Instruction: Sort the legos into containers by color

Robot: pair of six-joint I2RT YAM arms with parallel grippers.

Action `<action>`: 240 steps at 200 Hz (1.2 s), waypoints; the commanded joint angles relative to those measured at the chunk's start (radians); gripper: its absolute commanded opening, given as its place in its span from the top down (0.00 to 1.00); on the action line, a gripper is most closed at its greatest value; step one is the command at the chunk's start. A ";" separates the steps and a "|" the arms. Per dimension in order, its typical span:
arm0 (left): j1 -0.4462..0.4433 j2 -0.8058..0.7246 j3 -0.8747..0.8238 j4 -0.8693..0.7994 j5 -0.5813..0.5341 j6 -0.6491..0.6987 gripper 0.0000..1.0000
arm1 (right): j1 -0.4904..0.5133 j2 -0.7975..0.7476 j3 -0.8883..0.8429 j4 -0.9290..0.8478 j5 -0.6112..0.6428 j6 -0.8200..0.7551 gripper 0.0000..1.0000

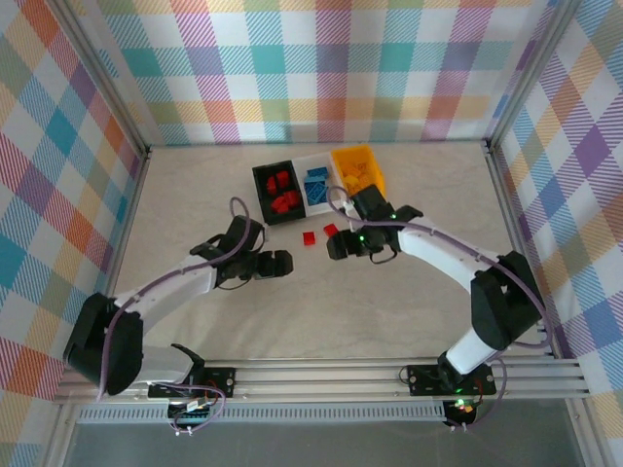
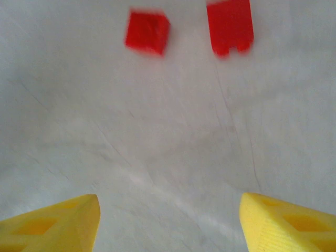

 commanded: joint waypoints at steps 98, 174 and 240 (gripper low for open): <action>-0.130 0.461 0.397 -0.063 -0.185 0.061 0.21 | -0.064 -0.209 -0.255 0.061 -0.036 0.012 0.29; -0.166 0.650 0.601 -0.193 -0.386 0.042 0.26 | -0.093 -0.222 -0.295 0.078 -0.087 0.012 0.29; -0.169 0.748 0.701 -0.226 -0.464 0.051 0.29 | -0.094 -0.176 -0.292 0.112 -0.124 0.032 0.29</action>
